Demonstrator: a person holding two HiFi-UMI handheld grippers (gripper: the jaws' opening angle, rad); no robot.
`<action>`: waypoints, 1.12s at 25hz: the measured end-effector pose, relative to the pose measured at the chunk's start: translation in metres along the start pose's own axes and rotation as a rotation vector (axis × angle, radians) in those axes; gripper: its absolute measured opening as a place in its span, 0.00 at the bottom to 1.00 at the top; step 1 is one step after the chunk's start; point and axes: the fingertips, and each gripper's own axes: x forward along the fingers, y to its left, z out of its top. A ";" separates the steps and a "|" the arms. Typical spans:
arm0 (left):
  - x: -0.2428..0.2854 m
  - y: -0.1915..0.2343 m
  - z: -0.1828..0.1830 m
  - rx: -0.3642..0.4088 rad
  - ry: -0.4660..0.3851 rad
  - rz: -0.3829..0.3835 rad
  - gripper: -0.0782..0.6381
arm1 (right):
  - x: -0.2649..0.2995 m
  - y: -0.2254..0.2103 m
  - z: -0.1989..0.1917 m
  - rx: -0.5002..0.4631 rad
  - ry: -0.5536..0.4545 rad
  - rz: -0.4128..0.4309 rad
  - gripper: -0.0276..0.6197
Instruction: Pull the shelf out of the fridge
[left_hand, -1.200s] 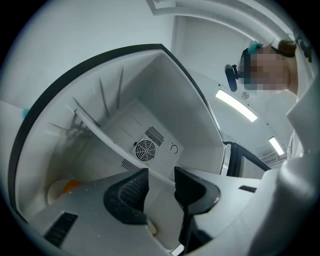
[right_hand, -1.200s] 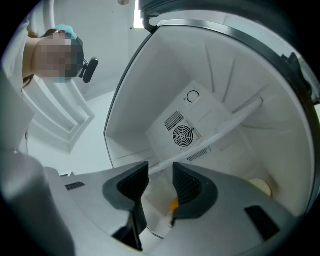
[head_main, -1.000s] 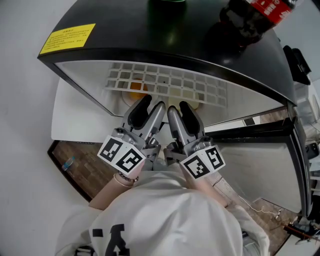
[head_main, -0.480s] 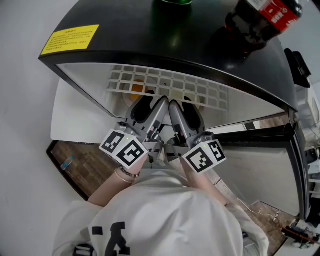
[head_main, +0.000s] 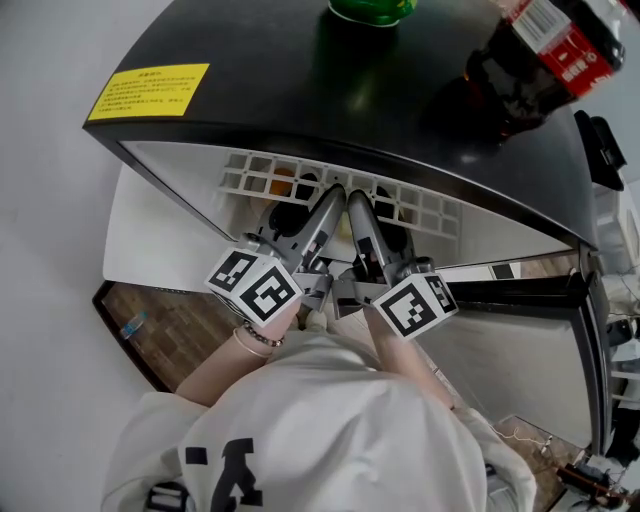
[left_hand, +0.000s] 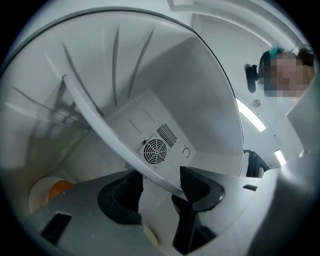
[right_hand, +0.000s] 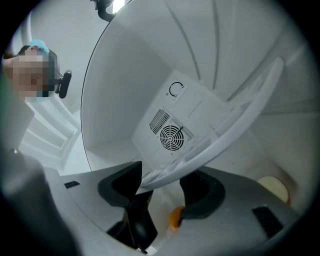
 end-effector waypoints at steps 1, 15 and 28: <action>0.002 0.000 0.001 0.001 0.000 -0.001 0.41 | 0.002 -0.001 0.002 0.000 -0.002 0.001 0.41; 0.021 0.009 0.008 -0.040 -0.001 -0.023 0.44 | 0.023 -0.010 0.008 0.078 0.000 0.030 0.41; 0.034 0.012 0.012 -0.020 0.008 -0.038 0.47 | 0.033 -0.013 0.013 0.124 -0.043 0.051 0.41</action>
